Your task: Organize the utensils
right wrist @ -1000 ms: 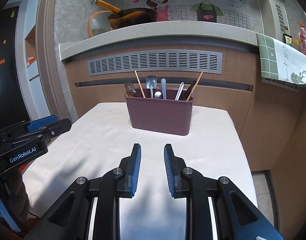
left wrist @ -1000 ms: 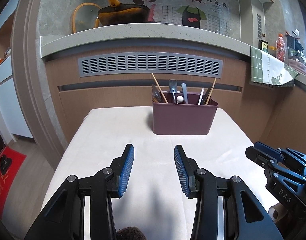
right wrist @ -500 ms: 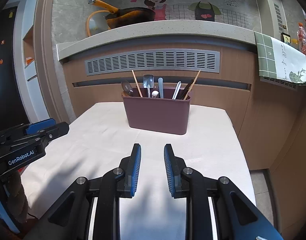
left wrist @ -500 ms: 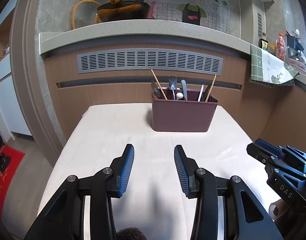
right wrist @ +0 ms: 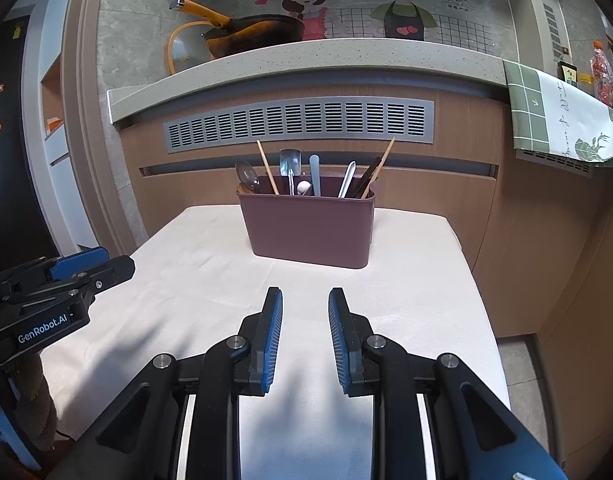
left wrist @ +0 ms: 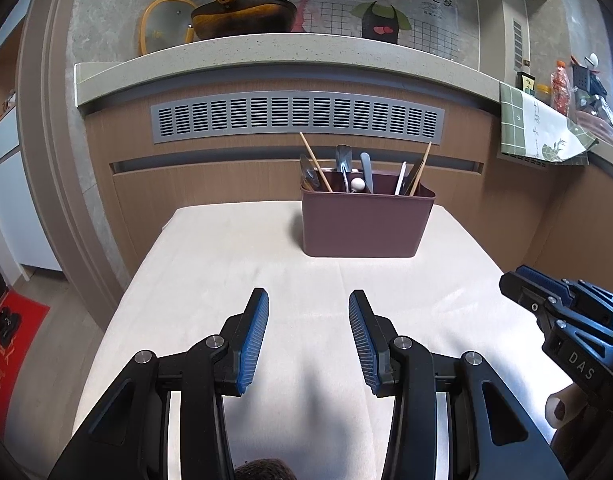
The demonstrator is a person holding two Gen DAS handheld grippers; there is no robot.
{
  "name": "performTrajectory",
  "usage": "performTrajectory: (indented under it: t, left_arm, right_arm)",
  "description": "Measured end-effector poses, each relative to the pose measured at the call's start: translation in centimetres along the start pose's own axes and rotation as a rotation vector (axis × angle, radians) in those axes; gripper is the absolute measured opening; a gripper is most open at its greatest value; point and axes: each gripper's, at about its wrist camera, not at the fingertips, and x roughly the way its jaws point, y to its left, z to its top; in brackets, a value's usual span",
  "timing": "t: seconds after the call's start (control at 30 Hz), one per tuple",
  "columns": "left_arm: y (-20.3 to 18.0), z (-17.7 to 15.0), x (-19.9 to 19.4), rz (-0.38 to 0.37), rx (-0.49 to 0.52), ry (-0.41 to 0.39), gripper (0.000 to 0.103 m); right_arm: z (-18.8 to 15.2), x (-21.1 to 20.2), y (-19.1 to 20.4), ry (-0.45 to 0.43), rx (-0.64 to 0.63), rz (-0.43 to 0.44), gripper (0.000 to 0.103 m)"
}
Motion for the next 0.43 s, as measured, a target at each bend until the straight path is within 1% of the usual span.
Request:
performTrajectory:
  t: [0.27,0.43]
  left_arm:
    - [0.07,-0.22,0.1,-0.019,0.0,0.009,0.043]
    - [0.5,-0.28,0.22,-0.05,-0.021,0.012,0.043]
  right_arm:
    - [0.44,-0.36,-0.39,-0.021,0.013,-0.014,0.022]
    - [0.73,-0.62,-0.34,-0.031,0.006,-0.019,0.022]
